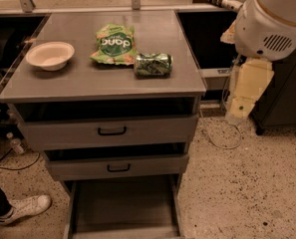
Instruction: Place green can into bottom drawer
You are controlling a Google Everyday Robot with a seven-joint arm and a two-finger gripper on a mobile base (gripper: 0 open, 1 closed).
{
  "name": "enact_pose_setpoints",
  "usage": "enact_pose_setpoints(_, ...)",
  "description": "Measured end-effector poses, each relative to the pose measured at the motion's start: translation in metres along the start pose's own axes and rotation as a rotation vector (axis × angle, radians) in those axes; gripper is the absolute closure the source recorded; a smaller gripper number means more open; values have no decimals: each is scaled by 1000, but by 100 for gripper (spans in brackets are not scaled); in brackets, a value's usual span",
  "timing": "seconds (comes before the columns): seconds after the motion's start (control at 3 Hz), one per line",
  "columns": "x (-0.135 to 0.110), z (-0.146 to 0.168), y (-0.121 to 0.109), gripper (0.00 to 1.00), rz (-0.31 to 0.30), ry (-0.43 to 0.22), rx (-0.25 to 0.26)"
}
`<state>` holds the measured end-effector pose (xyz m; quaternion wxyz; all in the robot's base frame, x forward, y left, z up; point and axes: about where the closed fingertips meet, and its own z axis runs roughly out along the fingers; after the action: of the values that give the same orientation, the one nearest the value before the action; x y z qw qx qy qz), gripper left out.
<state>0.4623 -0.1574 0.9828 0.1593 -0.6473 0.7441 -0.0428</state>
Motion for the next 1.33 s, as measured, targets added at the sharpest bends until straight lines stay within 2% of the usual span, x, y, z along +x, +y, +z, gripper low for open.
enact_pose_setpoints(0.67,-63,30,-65,0,-5,-98,8)
enact_pose_setpoints(1.0,-104,49,-101,0,-41,-123,3)
enact_pose_setpoints(1.33,-105,51,-102,0,-49,-119,15)
